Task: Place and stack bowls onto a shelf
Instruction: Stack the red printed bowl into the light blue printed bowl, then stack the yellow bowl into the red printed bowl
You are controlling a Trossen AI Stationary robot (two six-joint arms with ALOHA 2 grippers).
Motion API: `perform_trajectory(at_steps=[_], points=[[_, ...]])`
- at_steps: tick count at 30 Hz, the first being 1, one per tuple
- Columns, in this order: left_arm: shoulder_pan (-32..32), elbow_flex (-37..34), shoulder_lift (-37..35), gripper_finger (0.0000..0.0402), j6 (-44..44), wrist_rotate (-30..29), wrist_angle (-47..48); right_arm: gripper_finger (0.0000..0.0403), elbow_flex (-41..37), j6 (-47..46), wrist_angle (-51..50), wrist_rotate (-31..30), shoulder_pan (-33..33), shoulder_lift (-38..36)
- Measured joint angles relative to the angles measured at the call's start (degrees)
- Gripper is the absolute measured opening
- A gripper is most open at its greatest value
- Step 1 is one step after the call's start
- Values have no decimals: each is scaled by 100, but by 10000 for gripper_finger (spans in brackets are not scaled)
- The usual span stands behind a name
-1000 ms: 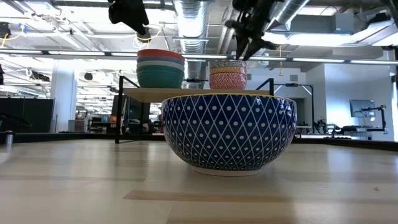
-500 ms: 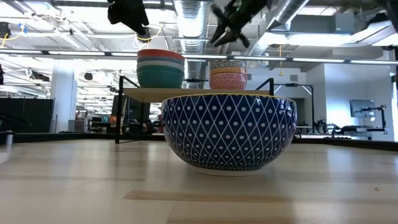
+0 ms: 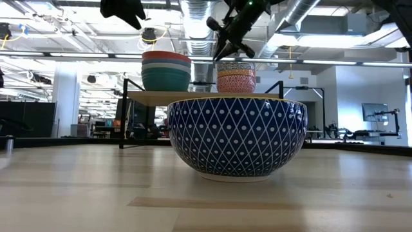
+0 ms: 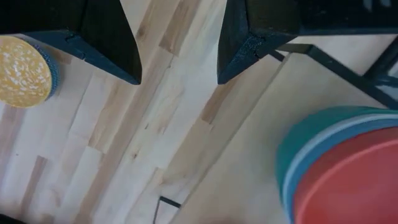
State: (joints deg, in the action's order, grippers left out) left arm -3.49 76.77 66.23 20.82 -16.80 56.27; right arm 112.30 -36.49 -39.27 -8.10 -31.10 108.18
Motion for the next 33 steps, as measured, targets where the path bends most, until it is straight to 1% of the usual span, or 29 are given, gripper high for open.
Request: perform_trajectory(at_steps=[3,8,13,15,23,26,33], points=[[0,0,-82,194,-15,-45,0,65,-1,-42,35,-119,-49,-2],[-59,0,-145,194,-105,-52,-9,65,-27,-122,59,-126,-173,0],[-114,0,-150,194,-156,-60,-8,65,-58,-218,71,-111,-115,120],[-111,0,-150,194,-196,-58,-2,65,-27,-231,277,-132,-25,195],[-111,0,-152,194,-210,-39,9,65,-49,-320,231,-118,-60,461],[-111,-2,-187,194,-208,-39,71,65,-49,-316,398,-118,-43,447],[-111,-4,-261,194,-247,-149,132,65,-49,-165,336,-113,-52,187]])
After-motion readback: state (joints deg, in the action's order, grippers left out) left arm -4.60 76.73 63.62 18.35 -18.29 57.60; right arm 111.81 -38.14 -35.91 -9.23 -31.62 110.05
